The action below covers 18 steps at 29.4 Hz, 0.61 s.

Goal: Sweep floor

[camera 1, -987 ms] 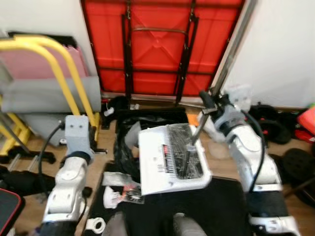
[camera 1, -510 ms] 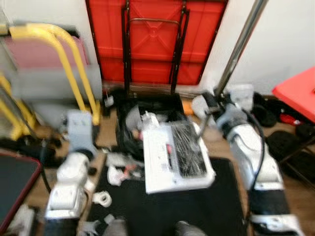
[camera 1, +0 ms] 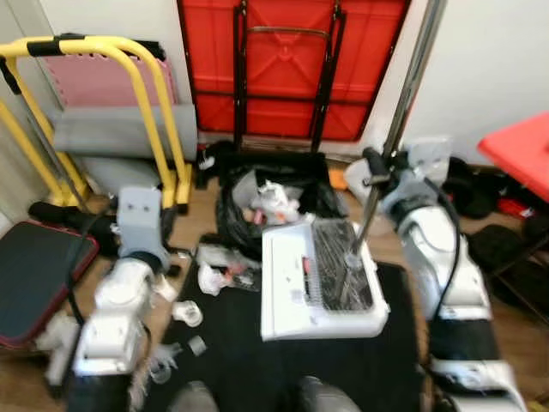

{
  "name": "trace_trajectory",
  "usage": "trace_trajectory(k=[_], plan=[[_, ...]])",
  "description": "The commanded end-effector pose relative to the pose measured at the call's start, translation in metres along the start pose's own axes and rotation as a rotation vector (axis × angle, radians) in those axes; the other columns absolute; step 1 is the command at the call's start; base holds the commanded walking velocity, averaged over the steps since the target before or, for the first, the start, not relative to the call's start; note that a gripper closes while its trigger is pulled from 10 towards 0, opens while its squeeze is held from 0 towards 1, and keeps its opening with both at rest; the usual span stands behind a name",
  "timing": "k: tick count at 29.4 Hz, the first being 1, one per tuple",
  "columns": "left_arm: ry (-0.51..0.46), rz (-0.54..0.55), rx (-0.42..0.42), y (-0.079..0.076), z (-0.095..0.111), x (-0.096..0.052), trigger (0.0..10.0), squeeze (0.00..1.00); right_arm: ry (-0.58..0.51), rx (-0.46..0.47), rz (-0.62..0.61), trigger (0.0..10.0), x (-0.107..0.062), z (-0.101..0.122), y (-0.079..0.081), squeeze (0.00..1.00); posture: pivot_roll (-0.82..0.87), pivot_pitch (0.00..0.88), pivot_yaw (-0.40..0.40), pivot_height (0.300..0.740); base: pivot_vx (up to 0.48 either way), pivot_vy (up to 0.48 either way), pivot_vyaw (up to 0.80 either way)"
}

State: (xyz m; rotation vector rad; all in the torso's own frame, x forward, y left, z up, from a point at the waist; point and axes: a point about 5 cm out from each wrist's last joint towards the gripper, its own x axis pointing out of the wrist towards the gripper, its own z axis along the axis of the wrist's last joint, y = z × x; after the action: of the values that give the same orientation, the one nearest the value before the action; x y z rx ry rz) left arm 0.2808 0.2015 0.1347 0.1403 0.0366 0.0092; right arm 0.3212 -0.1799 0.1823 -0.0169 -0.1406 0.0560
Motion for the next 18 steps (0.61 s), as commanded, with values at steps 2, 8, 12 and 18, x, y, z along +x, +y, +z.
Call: trace_trajectory(k=[2, 8, 12, 18], plan=[[0.008, -0.036, -0.009, -0.0035, -0.0010, -0.0004, 10.0, 0.00, -0.035, 0.009, -0.033, 10.0, 0.0036, 0.0108, -0.0038, 0.00, -0.12, 0.083, -0.140, 0.733, 0.000, 0.000, 0.00], [0.009, -0.041, -0.010, -0.0040, -0.0012, -0.0007, 10.0, 0.00, 0.013, -0.024, -0.078, 10.0, 0.0069, 0.0079, -0.0054, 0.00, -0.12, 0.082, -0.140, 0.728, 0.000, 0.000, 0.00], [0.009, -0.047, -0.013, -0.0049, -0.0012, -0.0012, 10.0, 0.00, 0.002, -0.011, -0.087, 10.0, 0.0086, 0.0109, -0.0078, 0.00, -0.11, 0.082, -0.139, 0.713, 0.000, 0.000, 0.00], [0.011, -0.054, -0.014, -0.0060, -0.0015, -0.0011, 10.0, 0.00, -0.010, 0.002, -0.080, 10.0, 0.0100, 0.0152, -0.0087, 0.00, -0.12, 0.083, -0.139, 0.693, 0.000, 0.000, 0.00]])
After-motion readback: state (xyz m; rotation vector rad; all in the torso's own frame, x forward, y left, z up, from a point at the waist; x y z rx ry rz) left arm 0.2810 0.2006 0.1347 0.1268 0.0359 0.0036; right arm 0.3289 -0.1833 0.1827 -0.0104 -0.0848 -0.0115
